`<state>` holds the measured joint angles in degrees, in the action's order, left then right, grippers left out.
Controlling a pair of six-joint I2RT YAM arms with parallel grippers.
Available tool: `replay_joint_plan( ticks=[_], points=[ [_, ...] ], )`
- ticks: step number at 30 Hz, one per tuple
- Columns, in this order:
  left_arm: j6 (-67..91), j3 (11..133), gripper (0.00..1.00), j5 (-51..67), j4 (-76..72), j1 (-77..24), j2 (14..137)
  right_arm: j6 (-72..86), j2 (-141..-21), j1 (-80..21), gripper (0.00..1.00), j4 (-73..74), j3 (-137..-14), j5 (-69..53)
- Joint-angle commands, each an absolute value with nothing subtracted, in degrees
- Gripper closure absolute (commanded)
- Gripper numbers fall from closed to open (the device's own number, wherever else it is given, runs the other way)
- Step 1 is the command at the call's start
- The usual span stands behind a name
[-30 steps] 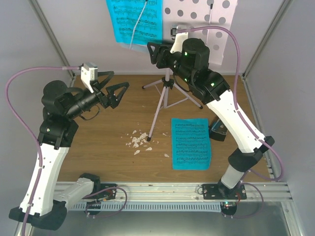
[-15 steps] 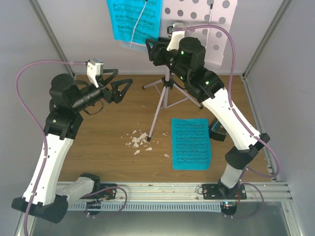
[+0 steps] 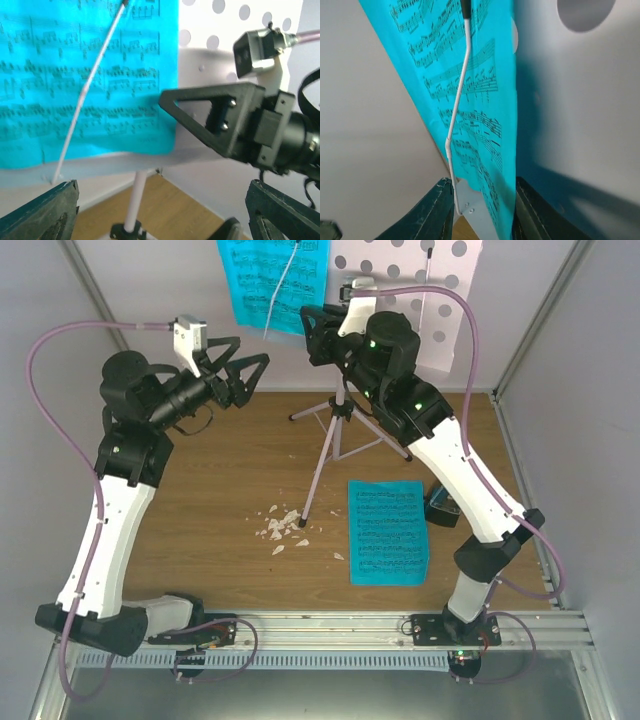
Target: Pack up the instrument practice props
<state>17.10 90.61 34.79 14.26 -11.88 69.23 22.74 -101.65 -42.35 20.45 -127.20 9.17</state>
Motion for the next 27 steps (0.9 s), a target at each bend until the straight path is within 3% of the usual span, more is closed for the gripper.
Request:
replay_joint_plan(
  ticks=[1,5,13,17,22,27],
  points=[
    [15.55,96.12,0.11,31.95,9.85,-11.04,73.6,20.43,-102.23,-41.92,0.67,16.63,-129.21,11.21],
    [15.24,100.53,0.15,31.16,8.76,-10.45,77.9,19.62,-103.18,-41.83,0.64,16.52,-130.58,11.67],
    [16.43,109.24,0.26,33.93,4.94,-10.33,86.0,18.81,-105.62,-41.58,0.7,15.35,-133.7,11.12],
    [15.72,114.18,0.36,35.14,5.56,-10.3,90.06,18.81,-106.71,-41.49,0.77,14.94,-134.67,10.34],
    [15.94,119.91,0.42,36.68,6.54,-10.41,94.78,18.9,-107.21,-41.48,0.98,14.48,-134.82,10.12],
    [16.35,123.31,0.41,37.24,6.72,-10.46,97.71,19.07,-107.23,-41.48,1.0,14.5,-134.87,10.26]
  ],
)
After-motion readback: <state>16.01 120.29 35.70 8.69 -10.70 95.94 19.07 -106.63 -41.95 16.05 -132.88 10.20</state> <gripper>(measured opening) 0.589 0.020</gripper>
